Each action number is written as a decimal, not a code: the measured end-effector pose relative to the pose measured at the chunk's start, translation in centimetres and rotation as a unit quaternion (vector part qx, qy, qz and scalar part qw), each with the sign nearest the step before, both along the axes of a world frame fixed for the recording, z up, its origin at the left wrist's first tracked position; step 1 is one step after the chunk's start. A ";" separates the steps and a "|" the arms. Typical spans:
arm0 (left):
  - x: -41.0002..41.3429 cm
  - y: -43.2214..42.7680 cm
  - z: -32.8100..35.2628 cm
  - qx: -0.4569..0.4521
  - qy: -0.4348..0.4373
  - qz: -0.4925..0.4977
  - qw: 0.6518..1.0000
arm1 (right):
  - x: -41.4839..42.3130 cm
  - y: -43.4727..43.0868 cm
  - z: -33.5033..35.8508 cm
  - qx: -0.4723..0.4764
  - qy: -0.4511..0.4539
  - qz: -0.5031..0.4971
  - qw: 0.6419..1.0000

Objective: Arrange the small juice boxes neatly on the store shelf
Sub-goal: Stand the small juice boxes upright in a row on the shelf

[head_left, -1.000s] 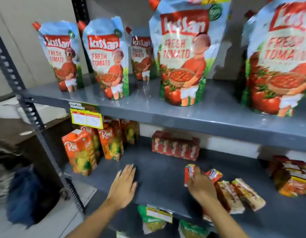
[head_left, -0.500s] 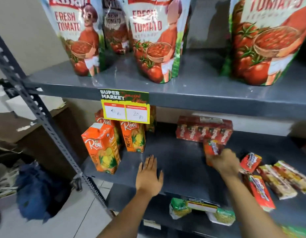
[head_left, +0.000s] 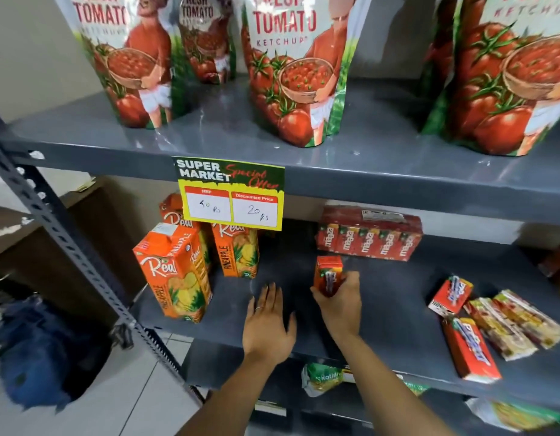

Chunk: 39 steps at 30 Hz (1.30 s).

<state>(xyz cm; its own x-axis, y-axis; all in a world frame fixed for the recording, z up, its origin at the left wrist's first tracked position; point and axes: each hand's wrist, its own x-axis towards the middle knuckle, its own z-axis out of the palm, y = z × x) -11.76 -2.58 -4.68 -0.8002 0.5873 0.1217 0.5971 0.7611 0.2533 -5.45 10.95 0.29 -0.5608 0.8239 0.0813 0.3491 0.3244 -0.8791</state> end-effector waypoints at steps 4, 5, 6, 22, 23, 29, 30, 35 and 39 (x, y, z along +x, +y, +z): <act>0.0 0.0 0.1 0.005 -0.001 0.005 1.000 | 0.5 1.4 -0.1 -0.046 -0.012 0.068 0.997; 0.0 0.0 0.1 0.007 -0.003 0.006 1.000 | 0.6 1.8 0.1 -0.066 -0.011 0.095 0.993; 0.0 0.0 0.1 0.009 -0.005 0.006 1.000 | 0.7 2.2 0.3 -0.080 -0.017 0.122 0.989; 0.1 0.1 0.4 0.022 -0.008 0.010 1.000 | 0.3 4.8 0.3 -0.109 -0.033 0.228 0.967; 0.1 0.1 0.5 0.021 -0.007 0.010 1.000 | 0.1 5.0 0.3 -0.100 -0.036 0.222 0.969; 0.2 0.0 0.5 0.030 -0.009 0.010 0.999 | -1.4 3.5 -0.5 0.036 -0.083 0.072 0.993; 0.2 0.0 0.5 0.031 -0.010 0.009 0.999 | -1.7 2.9 -0.8 0.057 -0.093 0.036 0.993; 0.1 0.0 0.2 0.035 -0.003 0.007 0.999 | -2.5 0.4 -0.7 0.084 -0.086 -0.029 0.992; 0.1 0.0 0.1 0.029 0.003 0.004 1.000 | -1.1 1.9 0.4 -0.013 -0.053 0.066 0.996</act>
<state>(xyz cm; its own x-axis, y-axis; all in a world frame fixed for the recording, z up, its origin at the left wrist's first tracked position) -11.67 -2.61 -4.63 -0.8042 0.5724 0.1604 0.5925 0.7500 0.2942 -6.54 12.90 0.70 -0.6680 0.7441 -0.0046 0.3971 0.3512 -0.8479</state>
